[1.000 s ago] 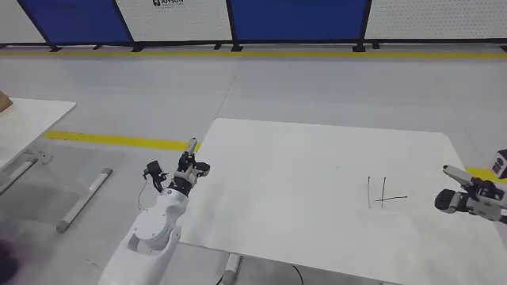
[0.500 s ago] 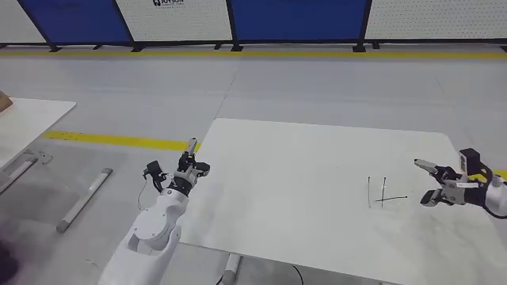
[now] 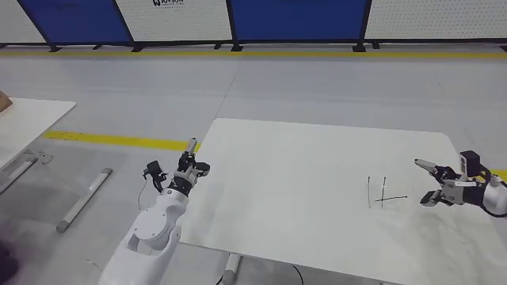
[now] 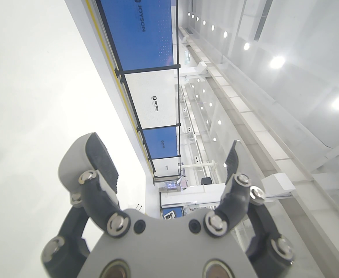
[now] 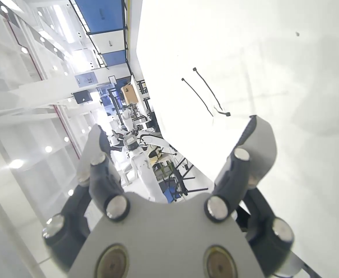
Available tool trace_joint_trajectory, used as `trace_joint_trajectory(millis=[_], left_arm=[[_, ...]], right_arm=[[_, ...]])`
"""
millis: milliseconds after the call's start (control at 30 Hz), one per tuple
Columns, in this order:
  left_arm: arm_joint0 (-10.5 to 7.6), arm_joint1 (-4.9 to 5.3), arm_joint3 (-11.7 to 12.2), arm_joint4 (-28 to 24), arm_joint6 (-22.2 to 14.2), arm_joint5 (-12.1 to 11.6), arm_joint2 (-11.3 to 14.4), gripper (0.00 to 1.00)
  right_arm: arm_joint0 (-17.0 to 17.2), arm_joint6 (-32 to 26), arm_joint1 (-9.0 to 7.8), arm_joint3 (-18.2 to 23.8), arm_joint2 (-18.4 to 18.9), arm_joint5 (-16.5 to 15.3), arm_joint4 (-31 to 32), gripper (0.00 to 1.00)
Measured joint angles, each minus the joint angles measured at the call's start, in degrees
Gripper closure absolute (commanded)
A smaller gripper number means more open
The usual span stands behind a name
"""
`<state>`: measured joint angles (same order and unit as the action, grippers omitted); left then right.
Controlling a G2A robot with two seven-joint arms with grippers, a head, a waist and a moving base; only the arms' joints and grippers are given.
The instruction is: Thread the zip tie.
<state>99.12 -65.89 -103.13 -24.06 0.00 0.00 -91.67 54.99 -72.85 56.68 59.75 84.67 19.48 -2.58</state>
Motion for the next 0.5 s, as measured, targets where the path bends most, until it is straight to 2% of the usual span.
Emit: trace_joint_trajectory(millis=[67, 133, 167, 333, 500], left_arm=[[0.00, 0.00, 0.00, 0.00, 0.00, 0.00, 0.00, 0.00], [0.00, 0.00, 0.00, 0.00, 0.00, 0.00, 0.00, 0.00], [0.00, 0.00, 0.00, 0.00, 0.00, 0.00, 0.00, 0.00], [0.00, 0.00, 0.00, 0.00, 0.00, 0.00, 0.00, 0.00], [0.00, 0.00, 0.00, 0.00, 0.00, 0.00, 0.00, 0.00]], right_arm=[[0.41, -1.37, -0.13, 1.14, -1.16, -1.37, 1.12, 0.00], [-0.33, -5.09, -0.45, 1.41, -3.26, -5.79, 1.97, 0.00], [-1.27, -6.62, -0.75, -0.07, -4.59, -8.76, 1.34, 0.00], [-5.45, -6.79, -2.75, -5.56, -10.97, -16.51, -1.48, 0.00], [-9.99, -6.79, -5.48, -9.47, -20.22, -24.50, 0.95, 0.00]])
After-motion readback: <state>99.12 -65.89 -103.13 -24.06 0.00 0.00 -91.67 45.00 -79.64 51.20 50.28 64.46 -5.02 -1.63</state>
